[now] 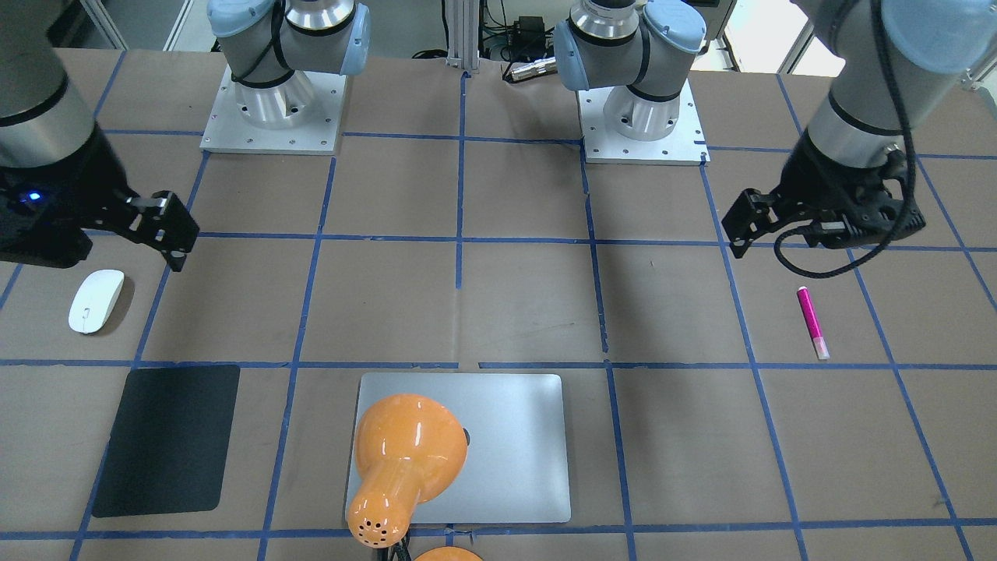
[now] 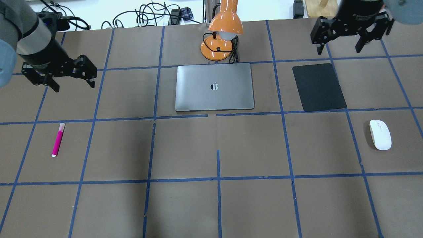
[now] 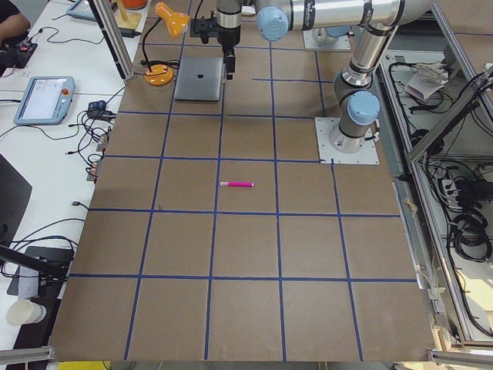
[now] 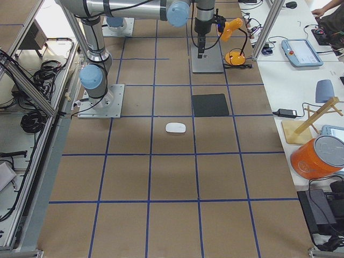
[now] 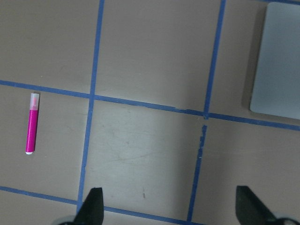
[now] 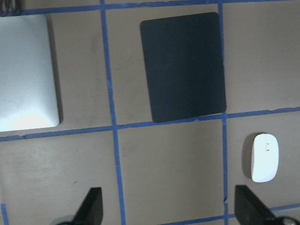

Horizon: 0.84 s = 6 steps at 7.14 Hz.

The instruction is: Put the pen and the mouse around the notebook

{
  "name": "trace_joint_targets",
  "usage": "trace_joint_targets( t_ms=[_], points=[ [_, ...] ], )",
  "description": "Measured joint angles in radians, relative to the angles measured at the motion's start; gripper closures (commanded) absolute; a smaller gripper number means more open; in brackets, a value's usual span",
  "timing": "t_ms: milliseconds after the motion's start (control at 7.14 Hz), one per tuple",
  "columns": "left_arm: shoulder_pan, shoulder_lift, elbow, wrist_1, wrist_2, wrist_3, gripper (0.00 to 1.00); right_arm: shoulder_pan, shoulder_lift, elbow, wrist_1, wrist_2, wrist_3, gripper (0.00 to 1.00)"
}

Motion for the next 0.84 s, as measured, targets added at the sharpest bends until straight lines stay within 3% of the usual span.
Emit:
trace_joint_targets(
  t_ms=[280, 560, 840],
  points=[
    [0.189, -0.074, -0.141, 0.257, -0.008, 0.271, 0.0, -0.208, 0.008, 0.1, -0.054, 0.012, -0.112, 0.0],
    [0.33, -0.193, -0.3, 0.572, -0.054, 0.477, 0.0, -0.337, 0.015, 0.278, -0.268, 0.029, -0.289, 0.0],
    [0.379, -0.32, -0.34, 0.703, -0.064, 0.546, 0.0, -0.397, 0.014, 0.481, -0.433, 0.029, -0.381, 0.0]
  ],
)
